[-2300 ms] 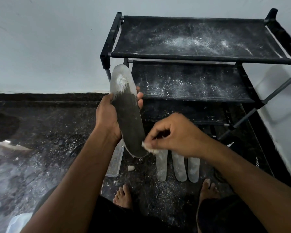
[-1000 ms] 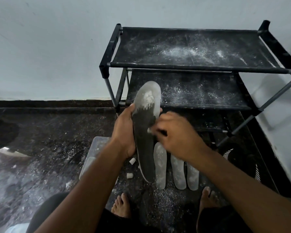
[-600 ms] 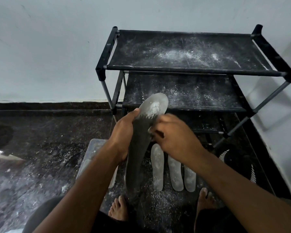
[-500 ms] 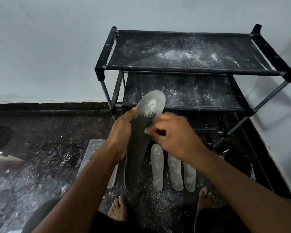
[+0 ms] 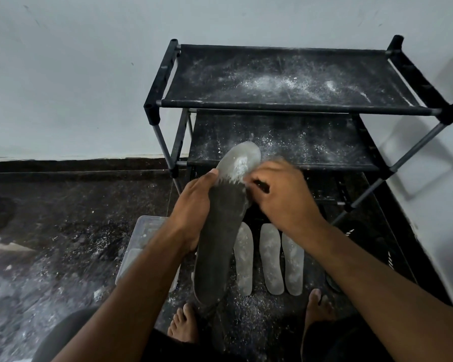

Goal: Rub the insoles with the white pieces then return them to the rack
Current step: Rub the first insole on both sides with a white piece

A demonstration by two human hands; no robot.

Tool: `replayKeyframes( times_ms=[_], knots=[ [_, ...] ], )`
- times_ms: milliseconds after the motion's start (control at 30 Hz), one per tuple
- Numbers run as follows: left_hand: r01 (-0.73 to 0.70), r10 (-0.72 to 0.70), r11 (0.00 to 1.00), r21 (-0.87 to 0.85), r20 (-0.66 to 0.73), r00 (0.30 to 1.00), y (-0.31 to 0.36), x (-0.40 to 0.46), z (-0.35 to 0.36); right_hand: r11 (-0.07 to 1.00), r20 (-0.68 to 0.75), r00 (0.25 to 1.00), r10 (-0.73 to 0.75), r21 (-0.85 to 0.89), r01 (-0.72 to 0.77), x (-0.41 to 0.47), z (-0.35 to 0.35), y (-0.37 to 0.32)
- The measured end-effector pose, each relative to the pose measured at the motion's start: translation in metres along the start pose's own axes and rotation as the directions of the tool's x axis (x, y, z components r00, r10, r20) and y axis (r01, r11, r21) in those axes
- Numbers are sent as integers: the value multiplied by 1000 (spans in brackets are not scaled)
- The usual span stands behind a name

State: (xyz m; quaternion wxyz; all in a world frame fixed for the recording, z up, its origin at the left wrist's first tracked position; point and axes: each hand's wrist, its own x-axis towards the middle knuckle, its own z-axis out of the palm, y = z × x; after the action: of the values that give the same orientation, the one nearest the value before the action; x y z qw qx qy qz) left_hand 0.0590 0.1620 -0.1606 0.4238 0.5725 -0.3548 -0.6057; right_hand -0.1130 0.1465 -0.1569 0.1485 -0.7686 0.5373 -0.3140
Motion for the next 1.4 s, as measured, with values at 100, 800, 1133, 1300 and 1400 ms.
replayKeyframes(
  times_ms=[100, 800, 1133, 1300, 1400],
  knots=[
    [8, -8, 1000, 16, -15, 1000, -3, 1, 0, 996, 160, 987, 21, 87, -35, -5, 11, -4],
    [25, -39, 991, -134, -102, 994, -2, 9, -3, 978, 206, 979, -6, 205, -37, -8, 5, -8],
    [48, -77, 977, -206, -135, 988, 2, 6, -4, 980, 218, 969, -117, 180, 78, -10, 10, -10],
    [33, -58, 974, -225, -108, 992, 5, 5, -3, 985, 4, 998, -70, 157, 69, -5, 3, -5],
    [38, -62, 976, -214, -106, 992, 5, 5, -3, 983, 151, 980, -127, 152, 104, -11, 11, -11]
  ],
)
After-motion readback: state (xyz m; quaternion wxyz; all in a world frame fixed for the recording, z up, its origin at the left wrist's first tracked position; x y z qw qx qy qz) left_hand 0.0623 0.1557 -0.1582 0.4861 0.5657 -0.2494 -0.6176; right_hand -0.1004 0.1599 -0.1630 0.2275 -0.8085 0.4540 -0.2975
